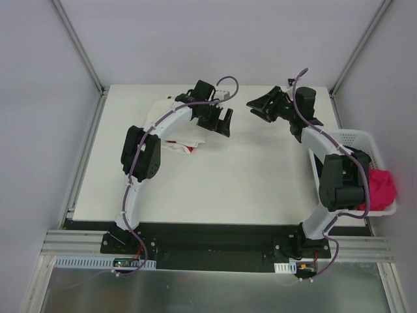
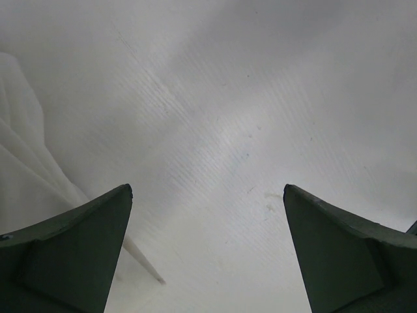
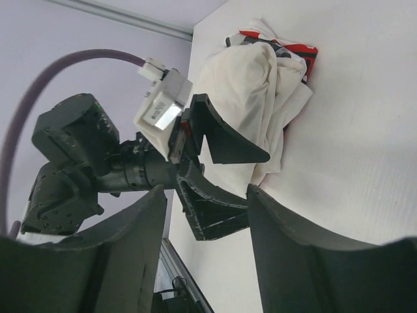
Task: Fold and stack the t-shirts
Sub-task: Put the neatly folded tshirt into the corner of the board with the left arm
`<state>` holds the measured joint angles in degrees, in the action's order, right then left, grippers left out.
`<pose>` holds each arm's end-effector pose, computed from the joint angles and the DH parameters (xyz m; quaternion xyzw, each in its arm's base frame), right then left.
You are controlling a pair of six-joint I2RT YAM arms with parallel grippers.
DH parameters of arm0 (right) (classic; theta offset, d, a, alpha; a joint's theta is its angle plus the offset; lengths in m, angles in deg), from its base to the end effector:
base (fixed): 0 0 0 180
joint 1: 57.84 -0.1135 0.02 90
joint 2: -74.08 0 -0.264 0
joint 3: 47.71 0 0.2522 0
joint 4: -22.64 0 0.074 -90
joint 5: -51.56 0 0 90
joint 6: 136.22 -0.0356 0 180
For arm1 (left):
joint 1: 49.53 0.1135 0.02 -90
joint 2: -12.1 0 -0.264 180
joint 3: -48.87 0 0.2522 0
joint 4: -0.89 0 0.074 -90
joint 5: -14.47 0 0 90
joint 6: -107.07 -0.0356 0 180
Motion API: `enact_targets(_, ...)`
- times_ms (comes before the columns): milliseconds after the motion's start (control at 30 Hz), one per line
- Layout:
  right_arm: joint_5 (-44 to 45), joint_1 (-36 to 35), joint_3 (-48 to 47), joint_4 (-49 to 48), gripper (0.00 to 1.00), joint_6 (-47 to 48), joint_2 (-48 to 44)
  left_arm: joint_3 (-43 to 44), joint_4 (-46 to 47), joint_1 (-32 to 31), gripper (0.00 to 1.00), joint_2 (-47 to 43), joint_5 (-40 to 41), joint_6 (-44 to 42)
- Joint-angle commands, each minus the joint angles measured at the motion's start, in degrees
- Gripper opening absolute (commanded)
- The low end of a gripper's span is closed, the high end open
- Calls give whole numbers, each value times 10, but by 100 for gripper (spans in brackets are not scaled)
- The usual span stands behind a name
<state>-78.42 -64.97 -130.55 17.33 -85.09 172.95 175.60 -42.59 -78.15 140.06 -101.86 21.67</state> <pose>0.3967 0.0727 0.2859 -0.0119 0.7557 0.4766 0.4490 0.4399 -0.2581 0.2417 0.2728 0.8607 -0.3086 0.2992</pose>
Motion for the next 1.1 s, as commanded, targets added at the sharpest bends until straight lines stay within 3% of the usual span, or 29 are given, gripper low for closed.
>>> enact_targets(0,-19,15,11,-5,57,17,-49,21,-61,-2,99,10,40,-34)
enact_targets(167,-22,30,15,-4,72,22,-71,9,-66,4,99,16,92,-23)
enact_targets(267,-21,37,15,2,75,26,-76,3,-71,23,99,23,111,-5)
enact_targets(767,-17,87,26,-7,75,2,-116,-28,-74,141,99,49,135,24)
enact_targets(1067,-22,103,32,-6,75,-3,-148,73,-88,227,99,103,127,45)
